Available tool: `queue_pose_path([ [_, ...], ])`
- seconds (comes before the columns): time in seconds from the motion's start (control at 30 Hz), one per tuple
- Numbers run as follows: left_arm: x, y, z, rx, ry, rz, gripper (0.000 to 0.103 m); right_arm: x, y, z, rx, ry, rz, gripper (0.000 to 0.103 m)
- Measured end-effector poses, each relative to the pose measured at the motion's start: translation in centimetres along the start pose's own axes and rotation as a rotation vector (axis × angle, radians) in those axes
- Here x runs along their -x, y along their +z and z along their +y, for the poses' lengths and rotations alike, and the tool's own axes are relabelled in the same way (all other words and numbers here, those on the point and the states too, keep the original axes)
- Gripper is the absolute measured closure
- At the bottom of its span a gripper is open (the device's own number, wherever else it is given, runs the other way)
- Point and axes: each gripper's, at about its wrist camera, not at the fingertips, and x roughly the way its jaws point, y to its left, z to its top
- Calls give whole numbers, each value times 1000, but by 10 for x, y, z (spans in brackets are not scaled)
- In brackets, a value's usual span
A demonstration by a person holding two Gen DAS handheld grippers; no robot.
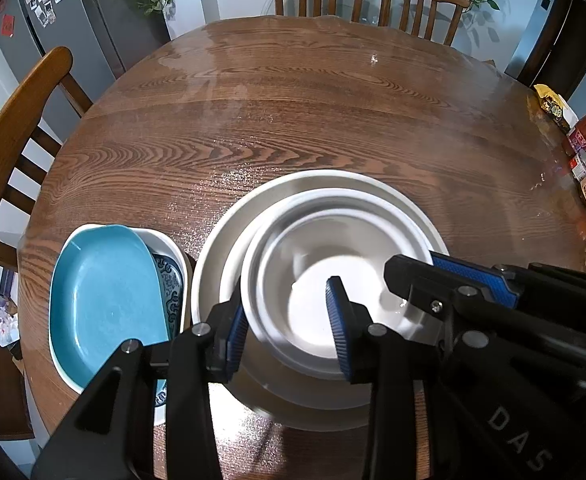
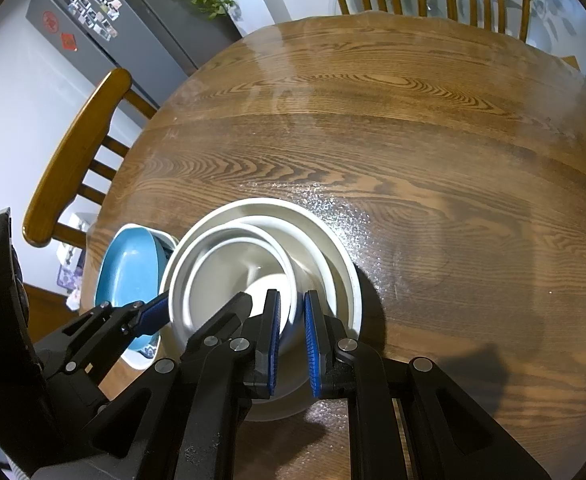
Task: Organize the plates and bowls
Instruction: 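Hold the ramekin seated inside the medium white bowl with the left gripper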
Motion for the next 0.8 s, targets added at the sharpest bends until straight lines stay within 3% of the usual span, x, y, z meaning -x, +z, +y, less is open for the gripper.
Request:
queue_pose_path([
  [0.8,0,-1,1,4,1,-1,66,1,0,-1,-2,-4,1,89],
])
